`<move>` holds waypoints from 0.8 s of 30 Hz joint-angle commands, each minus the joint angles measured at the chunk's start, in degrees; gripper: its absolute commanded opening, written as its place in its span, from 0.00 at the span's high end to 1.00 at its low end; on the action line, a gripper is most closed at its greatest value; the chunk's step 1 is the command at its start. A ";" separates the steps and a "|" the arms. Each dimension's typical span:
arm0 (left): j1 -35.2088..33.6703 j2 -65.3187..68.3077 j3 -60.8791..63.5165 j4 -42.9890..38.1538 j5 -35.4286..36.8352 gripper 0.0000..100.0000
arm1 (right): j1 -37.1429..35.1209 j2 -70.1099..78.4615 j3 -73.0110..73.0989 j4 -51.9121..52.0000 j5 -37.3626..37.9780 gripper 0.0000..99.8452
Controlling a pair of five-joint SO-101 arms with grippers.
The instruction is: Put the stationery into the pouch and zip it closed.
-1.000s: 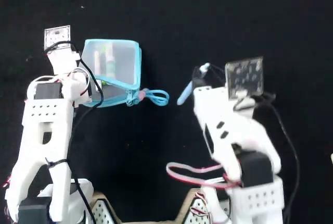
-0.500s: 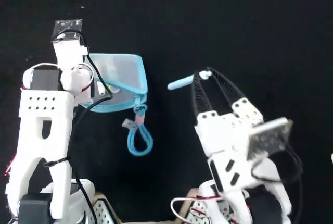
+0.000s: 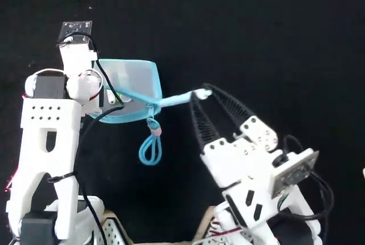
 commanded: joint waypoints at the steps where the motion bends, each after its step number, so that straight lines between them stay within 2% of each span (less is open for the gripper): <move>1: 1.01 -0.26 -2.77 0.62 -0.09 0.97 | -7.82 0.57 0.22 -2.64 3.87 0.99; 6: 1.01 -0.26 -2.77 0.62 -0.09 0.97 | -11.16 0.57 10.86 -15.03 12.22 0.99; 9: 0.92 -0.26 -2.77 0.62 -0.09 0.97 | -11.16 0.84 17.36 -25.14 12.22 0.99; 13: 0.75 -0.26 -2.68 0.62 -0.09 0.97 | -11.16 1.01 23.34 -33.32 12.22 0.99; 18: 0.66 -0.26 -2.68 0.62 -0.09 0.97 | -11.08 0.48 22.99 -34.99 12.57 0.99; 24: 0.66 -0.26 -2.68 0.62 -0.09 0.97 | -12.48 1.01 18.86 -30.15 12.22 0.99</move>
